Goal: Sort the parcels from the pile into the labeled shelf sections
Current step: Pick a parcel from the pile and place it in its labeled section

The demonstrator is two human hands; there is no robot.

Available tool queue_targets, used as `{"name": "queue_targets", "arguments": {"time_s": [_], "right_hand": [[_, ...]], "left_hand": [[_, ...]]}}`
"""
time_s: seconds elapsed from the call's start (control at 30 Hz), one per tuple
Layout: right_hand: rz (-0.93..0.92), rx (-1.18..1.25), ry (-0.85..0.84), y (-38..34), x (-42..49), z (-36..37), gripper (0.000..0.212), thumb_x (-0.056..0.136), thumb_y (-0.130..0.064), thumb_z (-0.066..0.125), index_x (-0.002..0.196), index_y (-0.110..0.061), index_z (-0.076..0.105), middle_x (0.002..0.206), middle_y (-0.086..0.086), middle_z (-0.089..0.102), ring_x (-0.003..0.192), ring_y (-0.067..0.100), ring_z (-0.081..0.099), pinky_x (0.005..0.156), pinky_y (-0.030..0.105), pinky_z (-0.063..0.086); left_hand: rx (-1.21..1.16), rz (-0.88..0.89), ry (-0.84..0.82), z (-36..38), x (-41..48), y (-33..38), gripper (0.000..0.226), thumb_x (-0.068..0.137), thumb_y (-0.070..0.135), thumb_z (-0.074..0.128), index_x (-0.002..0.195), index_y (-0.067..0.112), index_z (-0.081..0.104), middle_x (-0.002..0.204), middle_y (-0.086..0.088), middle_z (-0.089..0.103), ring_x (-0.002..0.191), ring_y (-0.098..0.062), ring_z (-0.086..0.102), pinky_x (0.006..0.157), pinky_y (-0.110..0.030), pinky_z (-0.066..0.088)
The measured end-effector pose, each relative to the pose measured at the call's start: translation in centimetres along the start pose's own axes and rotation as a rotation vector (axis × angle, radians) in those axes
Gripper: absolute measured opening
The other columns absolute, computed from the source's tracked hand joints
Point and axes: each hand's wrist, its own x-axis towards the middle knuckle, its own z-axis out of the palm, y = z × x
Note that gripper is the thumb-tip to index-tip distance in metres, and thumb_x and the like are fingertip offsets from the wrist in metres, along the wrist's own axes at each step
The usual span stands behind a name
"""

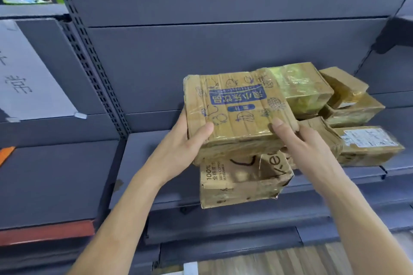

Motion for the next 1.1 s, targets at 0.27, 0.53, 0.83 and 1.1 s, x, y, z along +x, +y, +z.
{"name": "queue_targets", "arguments": {"time_s": [0.27,0.53,0.83,1.1], "right_hand": [[-0.162,0.059,-0.232,-4.2,-1.6,6.2,0.043,0.090,-0.072,0.050,0.116,-0.042,0.064,0.104,-0.035,0.069,0.097,-0.014,0.062,0.079,0.020,0.046],[-0.122,0.021,-0.453,-4.7,-4.1,16.7,0.063,0.076,-0.084,0.043,0.125,-0.048,0.057,0.112,-0.036,0.066,0.104,-0.013,0.059,0.086,0.024,0.047],[0.162,0.034,-0.479,0.2,-5.0,25.6,0.033,0.096,-0.043,0.063,0.128,-0.043,0.055,0.106,-0.035,0.068,0.097,-0.016,0.060,0.080,0.015,0.044],[0.265,0.043,-0.370,2.6,-6.3,28.6,0.028,0.094,-0.058,0.057,0.117,-0.042,0.058,0.107,-0.026,0.072,0.104,-0.002,0.065,0.084,0.023,0.049]], "left_hand": [[-0.062,0.052,0.210,-6.1,-6.2,-1.6,0.050,0.102,0.055,0.052,0.150,0.053,0.038,0.145,0.028,0.055,0.136,0.002,0.050,0.114,-0.042,0.036],[-0.159,-0.076,0.274,-13.7,-11.1,-8.2,0.046,0.098,0.035,0.057,0.139,0.054,0.051,0.139,0.021,0.063,0.129,0.003,0.057,0.105,-0.030,0.039],[-0.158,-0.318,0.095,-16.8,-11.2,-19.8,0.062,0.092,0.046,0.063,0.140,0.073,0.034,0.138,0.034,0.058,0.125,0.014,0.054,0.111,-0.036,0.037],[-0.156,-0.400,0.025,-17.2,-11.4,-23.0,0.073,0.085,0.059,0.064,0.142,0.075,0.021,0.132,0.038,0.059,0.122,0.013,0.056,0.114,-0.040,0.041]]}}
